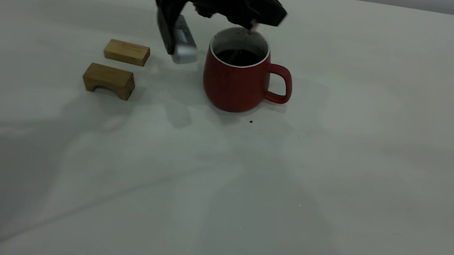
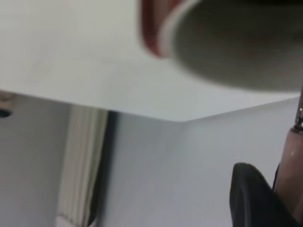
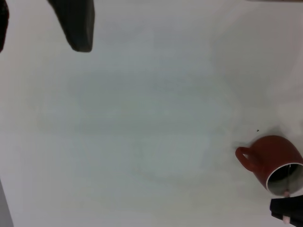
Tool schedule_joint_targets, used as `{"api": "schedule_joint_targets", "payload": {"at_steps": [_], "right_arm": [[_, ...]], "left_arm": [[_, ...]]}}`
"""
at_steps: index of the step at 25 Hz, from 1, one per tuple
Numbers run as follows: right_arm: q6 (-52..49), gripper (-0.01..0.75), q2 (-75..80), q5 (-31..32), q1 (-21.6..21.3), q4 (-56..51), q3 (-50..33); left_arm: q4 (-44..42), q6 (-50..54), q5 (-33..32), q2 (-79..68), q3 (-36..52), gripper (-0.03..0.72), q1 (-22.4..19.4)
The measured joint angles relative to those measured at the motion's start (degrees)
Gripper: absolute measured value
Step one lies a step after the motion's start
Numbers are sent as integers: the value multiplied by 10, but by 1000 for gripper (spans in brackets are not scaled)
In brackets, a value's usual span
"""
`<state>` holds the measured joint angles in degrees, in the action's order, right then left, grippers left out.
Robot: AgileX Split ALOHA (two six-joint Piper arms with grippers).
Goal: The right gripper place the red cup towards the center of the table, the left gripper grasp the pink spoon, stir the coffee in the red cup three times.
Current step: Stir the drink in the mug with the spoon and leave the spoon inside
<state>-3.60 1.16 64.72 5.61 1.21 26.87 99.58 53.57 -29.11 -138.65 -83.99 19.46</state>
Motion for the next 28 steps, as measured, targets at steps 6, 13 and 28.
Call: {"api": "schedule_joint_targets", "payload": {"at_steps": [6,13,28], "right_arm": [[0,389,0,0,0,0,0],[0,389,0,0,0,0,0],[0,389,0,0,0,0,0]], "left_arm": [[1,-8,12,-23,-54,135,3],[-20,20,-47,-38,-72,135,22],[-154,138,-51,-36,-103,135,-28]]}}
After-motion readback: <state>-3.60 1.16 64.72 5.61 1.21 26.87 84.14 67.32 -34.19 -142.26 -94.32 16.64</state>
